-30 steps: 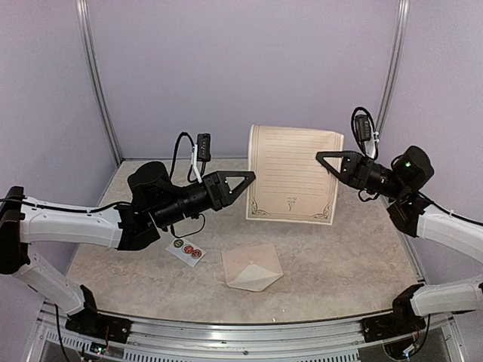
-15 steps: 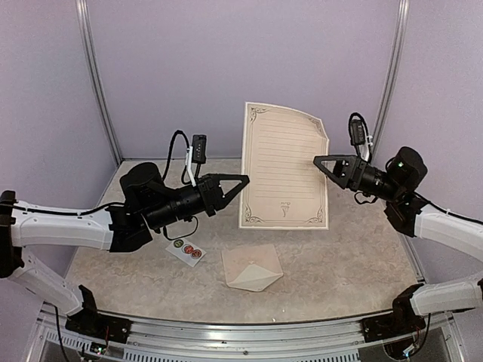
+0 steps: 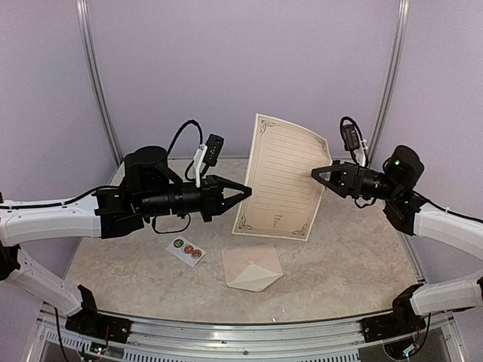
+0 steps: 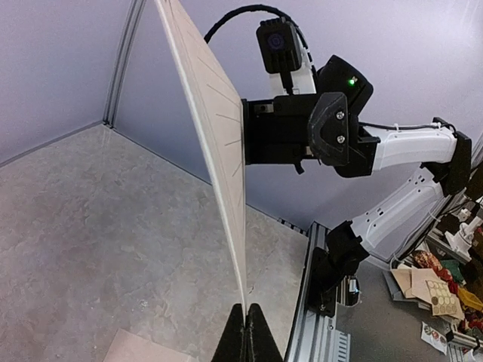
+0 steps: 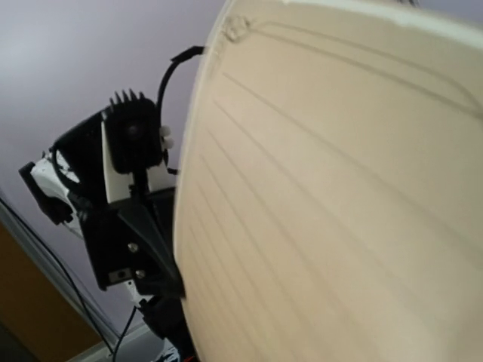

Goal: Place the letter into the envelope and seal it

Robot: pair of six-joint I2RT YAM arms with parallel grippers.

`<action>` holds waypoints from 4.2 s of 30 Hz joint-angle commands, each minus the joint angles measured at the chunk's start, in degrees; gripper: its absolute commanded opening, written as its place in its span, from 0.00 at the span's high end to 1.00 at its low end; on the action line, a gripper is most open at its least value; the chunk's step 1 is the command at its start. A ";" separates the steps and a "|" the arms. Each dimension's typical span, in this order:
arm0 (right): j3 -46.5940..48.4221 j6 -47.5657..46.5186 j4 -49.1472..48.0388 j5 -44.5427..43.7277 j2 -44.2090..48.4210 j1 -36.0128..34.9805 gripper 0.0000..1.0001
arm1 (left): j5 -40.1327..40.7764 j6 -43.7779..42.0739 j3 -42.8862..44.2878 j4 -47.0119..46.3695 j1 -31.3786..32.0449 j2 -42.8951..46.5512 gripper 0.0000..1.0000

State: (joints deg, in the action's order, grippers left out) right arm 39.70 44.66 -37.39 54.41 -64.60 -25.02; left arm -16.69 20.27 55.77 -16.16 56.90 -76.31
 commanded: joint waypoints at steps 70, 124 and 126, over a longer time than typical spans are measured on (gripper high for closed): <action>-7.19 -4.31 -7.89 -25.51 15.15 -0.80 0.59 | 1.83 13.26 -4.51 -23.02 -1.93 -6.67 1.00; 6.31 -21.54 21.60 15.18 -9.05 5.20 0.06 | -15.91 -12.24 10.44 26.92 -4.83 7.18 1.00; 5.61 -20.69 21.38 16.04 -7.09 5.17 0.06 | -14.39 -11.74 9.81 26.89 -5.74 7.16 1.00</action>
State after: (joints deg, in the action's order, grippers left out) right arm 46.70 22.35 -12.84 65.28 -76.64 -19.42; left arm -34.83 7.57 67.26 12.08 53.21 -70.43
